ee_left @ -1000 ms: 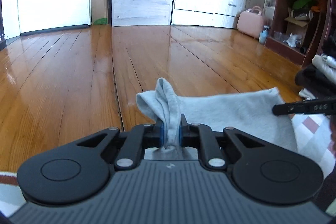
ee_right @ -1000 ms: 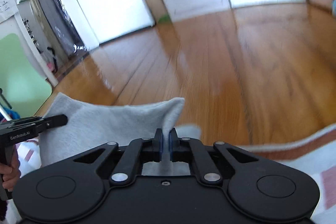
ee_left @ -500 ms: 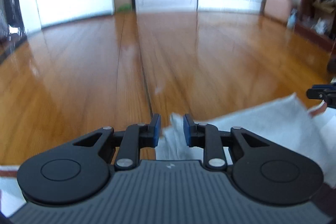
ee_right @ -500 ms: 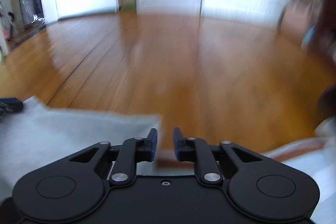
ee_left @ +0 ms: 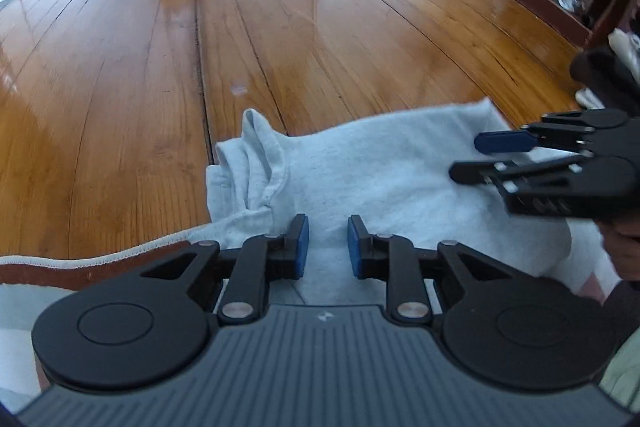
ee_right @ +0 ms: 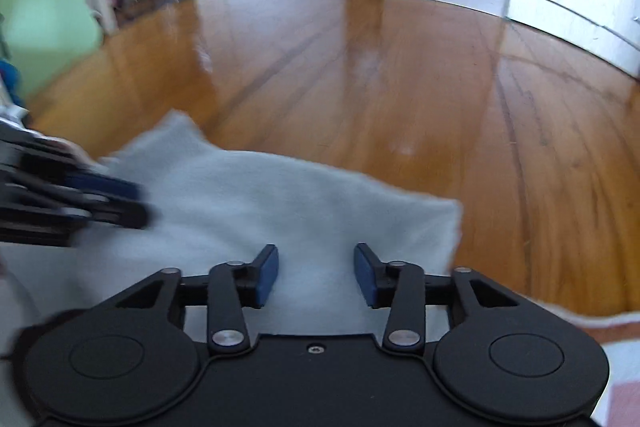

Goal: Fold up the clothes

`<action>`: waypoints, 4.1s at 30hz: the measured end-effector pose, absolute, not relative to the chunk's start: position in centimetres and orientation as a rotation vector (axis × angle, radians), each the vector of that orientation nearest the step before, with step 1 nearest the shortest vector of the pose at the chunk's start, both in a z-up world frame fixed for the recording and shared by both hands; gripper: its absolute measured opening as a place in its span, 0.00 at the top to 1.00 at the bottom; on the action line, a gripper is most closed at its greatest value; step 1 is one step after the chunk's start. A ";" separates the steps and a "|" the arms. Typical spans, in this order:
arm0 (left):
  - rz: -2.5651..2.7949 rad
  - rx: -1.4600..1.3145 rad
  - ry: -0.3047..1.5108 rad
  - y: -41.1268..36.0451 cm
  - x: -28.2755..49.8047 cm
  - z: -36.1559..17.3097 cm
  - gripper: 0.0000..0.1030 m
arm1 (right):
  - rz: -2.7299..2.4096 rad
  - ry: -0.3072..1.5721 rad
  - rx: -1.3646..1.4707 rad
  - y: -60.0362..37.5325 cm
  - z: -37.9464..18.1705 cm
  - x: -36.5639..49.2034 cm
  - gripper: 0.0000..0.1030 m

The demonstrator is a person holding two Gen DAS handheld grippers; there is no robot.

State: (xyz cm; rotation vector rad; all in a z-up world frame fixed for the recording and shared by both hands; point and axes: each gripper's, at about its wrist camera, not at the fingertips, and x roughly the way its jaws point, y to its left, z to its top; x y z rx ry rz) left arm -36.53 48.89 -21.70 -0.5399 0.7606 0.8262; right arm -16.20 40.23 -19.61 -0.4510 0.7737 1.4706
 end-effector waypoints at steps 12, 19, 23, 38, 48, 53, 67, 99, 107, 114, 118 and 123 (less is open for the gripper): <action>0.839 -0.626 0.741 50.0 -36.3 -22.0 0.79 | 1.428 1.050 -0.300 40.0 -19.6 -15.8 0.48; 0.864 -0.610 0.705 50.1 -36.8 -22.1 0.85 | 1.360 0.793 -0.610 37.0 -21.9 -19.9 0.41; 0.953 -0.398 0.728 49.7 -36.6 -22.3 0.97 | 1.256 0.677 -0.685 35.0 -23.1 -20.1 0.15; 0.964 -0.970 0.531 52.5 -45.6 -20.6 0.47 | 1.341 1.134 -0.287 32.2 -22.1 -13.7 0.16; 0.809 -1.190 0.618 51.8 -45.8 -23.5 0.33 | 1.334 1.386 -0.102 35.1 -24.3 -10.4 0.15; 0.748 -1.230 0.571 53.0 -45.3 -25.1 0.32 | 1.311 1.441 -0.049 37.2 -25.4 -9.6 0.15; 0.723 -0.927 0.550 53.1 -41.8 -23.2 0.57 | 1.460 0.962 -0.375 39.1 -21.4 -15.7 0.77; 0.761 -0.860 0.518 51.8 -39.8 -22.7 0.72 | 1.450 0.935 -0.343 37.2 -18.3 -18.4 0.82; 0.686 -0.685 0.554 47.0 -36.4 -17.1 0.74 | 1.353 0.956 -0.286 32.1 -12.1 -16.3 0.83; 0.652 -0.560 0.565 43.9 -31.2 -11.2 0.74 | 1.350 1.006 -0.160 28.0 -8.1 -13.0 0.83; 0.580 -0.445 0.608 44.0 -25.9 -5.9 0.73 | 1.327 0.952 -0.023 24.1 -5.5 -10.4 0.83; 0.443 -0.240 0.600 43.3 -16.0 2.3 0.73 | 1.258 0.847 0.170 17.7 -1.1 -5.5 0.83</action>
